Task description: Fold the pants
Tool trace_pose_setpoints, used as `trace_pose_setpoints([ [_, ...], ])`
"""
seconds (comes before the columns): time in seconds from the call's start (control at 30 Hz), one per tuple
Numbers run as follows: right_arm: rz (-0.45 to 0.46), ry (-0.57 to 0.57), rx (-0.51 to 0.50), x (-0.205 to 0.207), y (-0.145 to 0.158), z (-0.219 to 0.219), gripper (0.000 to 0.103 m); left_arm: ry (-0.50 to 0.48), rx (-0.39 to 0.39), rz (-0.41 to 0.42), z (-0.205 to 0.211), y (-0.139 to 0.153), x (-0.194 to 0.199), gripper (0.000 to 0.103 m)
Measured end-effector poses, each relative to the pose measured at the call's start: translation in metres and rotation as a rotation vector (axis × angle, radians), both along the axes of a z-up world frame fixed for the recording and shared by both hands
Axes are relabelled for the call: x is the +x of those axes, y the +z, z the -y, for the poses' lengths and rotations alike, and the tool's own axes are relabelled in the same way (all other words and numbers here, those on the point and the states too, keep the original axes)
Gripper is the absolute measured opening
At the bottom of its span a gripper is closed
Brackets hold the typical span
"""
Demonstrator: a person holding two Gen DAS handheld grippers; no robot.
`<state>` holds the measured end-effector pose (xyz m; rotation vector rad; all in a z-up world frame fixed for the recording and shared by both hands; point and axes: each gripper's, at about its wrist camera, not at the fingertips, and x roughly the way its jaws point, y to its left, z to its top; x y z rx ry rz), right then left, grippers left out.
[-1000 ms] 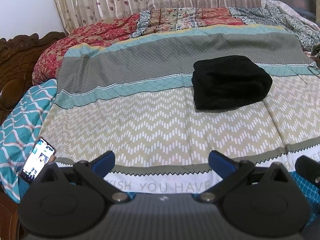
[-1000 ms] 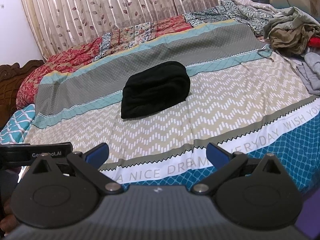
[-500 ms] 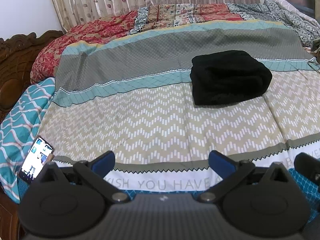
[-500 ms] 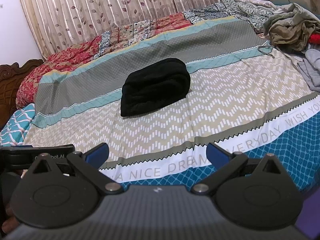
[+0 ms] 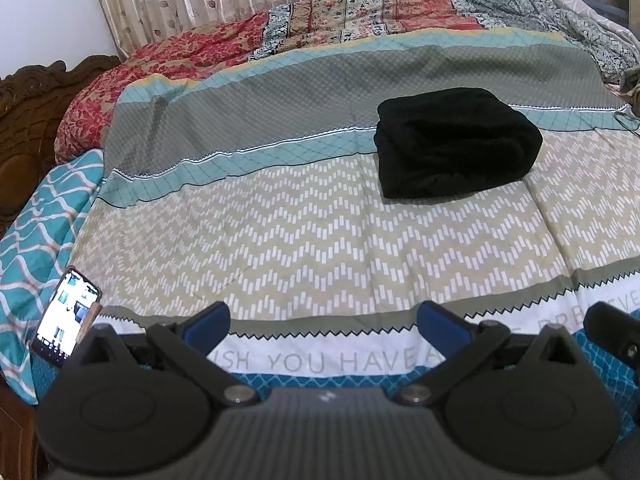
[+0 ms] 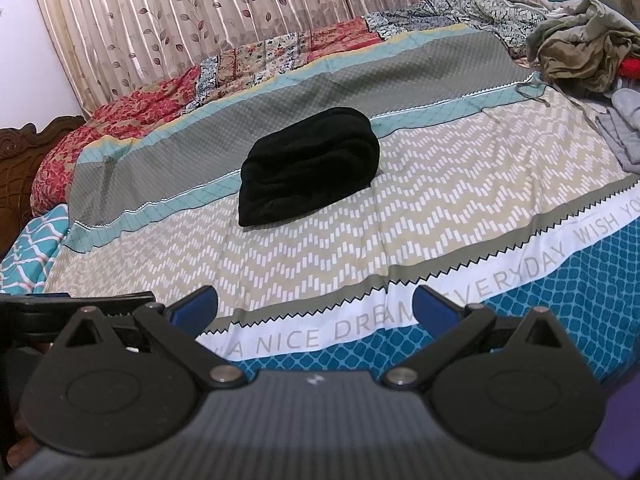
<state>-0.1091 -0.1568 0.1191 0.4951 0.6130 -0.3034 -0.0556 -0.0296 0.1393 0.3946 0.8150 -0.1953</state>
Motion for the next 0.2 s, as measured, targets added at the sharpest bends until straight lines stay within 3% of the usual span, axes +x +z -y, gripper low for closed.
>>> trace_pose_setpoints([
  [0.2, -0.009, 0.001, 0.004, 0.0009, -0.0042, 0.0002, 0.103, -0.037, -0.033, 0.003, 0.0007, 0.0007, -0.0019, 0.103],
])
